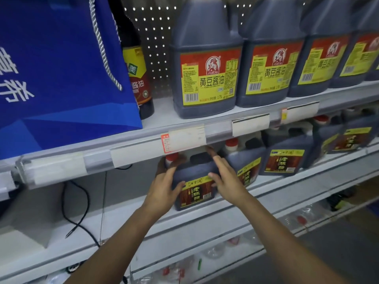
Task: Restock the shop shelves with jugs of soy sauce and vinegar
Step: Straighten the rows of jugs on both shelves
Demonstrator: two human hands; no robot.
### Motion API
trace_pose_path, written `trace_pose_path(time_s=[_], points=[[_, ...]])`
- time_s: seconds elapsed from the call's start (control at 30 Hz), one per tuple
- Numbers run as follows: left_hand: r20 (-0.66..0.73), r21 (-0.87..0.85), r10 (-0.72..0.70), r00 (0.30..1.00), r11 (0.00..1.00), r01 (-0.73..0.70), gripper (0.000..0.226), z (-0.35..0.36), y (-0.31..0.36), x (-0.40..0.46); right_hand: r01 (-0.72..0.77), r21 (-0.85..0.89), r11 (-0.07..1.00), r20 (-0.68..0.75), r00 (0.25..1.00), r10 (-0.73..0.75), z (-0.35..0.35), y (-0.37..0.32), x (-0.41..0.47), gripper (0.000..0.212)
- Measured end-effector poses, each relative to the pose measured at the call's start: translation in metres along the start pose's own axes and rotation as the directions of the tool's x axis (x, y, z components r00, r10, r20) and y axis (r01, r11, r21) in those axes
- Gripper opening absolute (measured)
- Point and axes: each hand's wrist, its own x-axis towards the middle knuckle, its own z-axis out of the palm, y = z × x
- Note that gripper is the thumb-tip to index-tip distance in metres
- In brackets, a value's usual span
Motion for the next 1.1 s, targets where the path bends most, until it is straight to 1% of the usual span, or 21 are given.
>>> trace_pose_path(time_s=[0.1, 0.2, 0.23, 0.27, 0.3, 0.33, 0.37, 0.4, 0.43, 0.47, 0.5, 0.53, 0.57, 0.63, 0.7, 0.73, 0.8, 0.87, 0.9, 1.0, 1.1], points=[[0.015, 0.009, -0.062, 0.998, 0.998, 0.062, 0.062, 0.000, 0.003, -0.001, 0.003, -0.005, 1.000, 0.002, 1.000, -0.003, -0.001, -0.005, -0.003, 0.065], [0.040, 0.061, -0.138, 0.990, 0.989, 0.136, 0.066, -0.001, 0.011, -0.006, 0.044, -0.088, 0.995, 0.060, 0.997, -0.039, -0.007, -0.017, -0.009, 0.071], [0.012, 0.108, -0.150, 0.989, 0.983, 0.148, 0.068, -0.003, 0.017, -0.009, 0.073, -0.092, 0.993, 0.081, 0.995, -0.065, -0.013, -0.019, -0.014, 0.072], [-0.061, 0.185, -0.128, 0.990, 0.973, 0.137, 0.069, -0.002, 0.027, -0.013, 0.096, -0.093, 0.991, 0.076, 0.993, -0.090, -0.024, -0.018, -0.020, 0.070], [-0.152, 0.281, -0.069, 0.986, 0.953, 0.110, 0.068, 0.000, 0.039, -0.016, 0.123, -0.108, 0.987, 0.035, 0.992, -0.120, -0.038, -0.016, -0.027, 0.063], [-0.236, 0.363, 0.028, 0.971, 0.930, 0.062, 0.065, 0.004, 0.052, -0.018, 0.151, -0.150, 0.977, -0.048, 0.986, -0.160, -0.054, -0.014, -0.032, 0.053], [-0.298, 0.420, 0.153, 0.942, 0.908, -0.015, 0.061, 0.013, 0.067, -0.017, 0.169, -0.215, 0.962, -0.141, 0.969, -0.202, -0.075, -0.008, -0.035, 0.044], [-0.319, 0.451, 0.274, 0.908, 0.886, -0.109, 0.057, 0.022, 0.082, -0.011, 0.166, -0.280, 0.945, -0.215, 0.949, -0.230, -0.095, -0.001, -0.035, 0.039], [-0.297, 0.455, 0.354, 0.887, 0.869, -0.194, 0.055, 0.034, 0.097, -0.003, 0.139, -0.336, 0.932, -0.251, 0.940, -0.231, -0.115, 0.009, -0.031, 0.039], [-0.250, 0.456, 0.393, 0.885, 0.854, -0.250, 0.055, 0.046, 0.110, 0.008, 0.105, -0.379, 0.919, -0.247, 0.946, -0.210, -0.132, 0.017, -0.025, 0.044], [-0.195, 0.474, 0.398, 0.896, 0.838, -0.269, 0.057, 0.056, 0.123, 0.020, 0.077, -0.409, 0.909, -0.212, 0.961, -0.177, -0.145, 0.026, -0.016, 0.050], [-0.143, 0.507, 0.372, 0.917, 0.823, -0.255, 0.062, 0.067, 0.136, 0.032, 0.053, -0.430, 0.901, -0.154, 0.979, -0.132, -0.157, 0.035, -0.007, 0.055], [-0.099, 0.539, 0.312, 0.945, 0.815, -0.213, 0.066, 0.075, 0.146, 0.043, 0.031, -0.440, 0.898, -0.086, 0.993, -0.076, -0.164, 0.043, 0.002, 0.057], [-0.008, 0.590, 0.116, 0.993, 0.802, -0.089, 0.069, 0.085, 0.161, 0.063, -0.006, -0.436, 0.900, 0.038, 0.999, 0.025, -0.171, 0.052, 0.018, 0.059], [0.068, 0.621, -0.044, 0.997, 0.784, -0.008, 0.066, 0.090, 0.164, 0.079, -0.054, -0.404, 0.913, 0.139, 0.983, 0.120, -0.174, 0.060, 0.034, 0.067], [0.088, 0.632, -0.083, 0.993, 0.775, 0.009, 0.064, 0.091, 0.163, 0.084, -0.073, -0.366, 0.928, 0.192, 0.969, 0.153, -0.175, 0.063, 0.040, 0.072], [0.096, 0.640, -0.109, 0.989, 0.768, 0.023, 0.061, 0.090, 0.163, 0.089, -0.071, -0.262, 0.962, 0.268, 0.953, 0.143, -0.177, 0.068, 0.048, 0.088], [0.112, 0.636, -0.122, 0.986, 0.771, 0.023, 0.061, 0.089, 0.162, 0.091, -0.082, -0.196, 0.977, 0.264, 0.955, 0.133, -0.176, 0.074, 0.050, 0.095], [0.122, 0.632, -0.123, 0.985, 0.774, 0.018, 0.062, 0.090, 0.161, 0.092, -0.096, -0.176, 0.980, 0.253, 0.957, 0.139, -0.174, 0.076, 0.048, 0.091], [0.154, 0.618, -0.113, 0.982, 0.786, -0.007, 0.064, 0.089, 0.163, 0.094, -0.113, -0.179, 0.977, 0.190, 0.971, 0.147, -0.164, 0.077, 0.039, 0.071], [0.168, 0.550, -0.107, 0.980, 0.835, -0.004, 0.068, 0.086, 0.161, 0.095, -0.090, -0.184, 0.979, 0.129, 0.985, 0.115, -0.160, 0.072, 0.029, 0.071]])
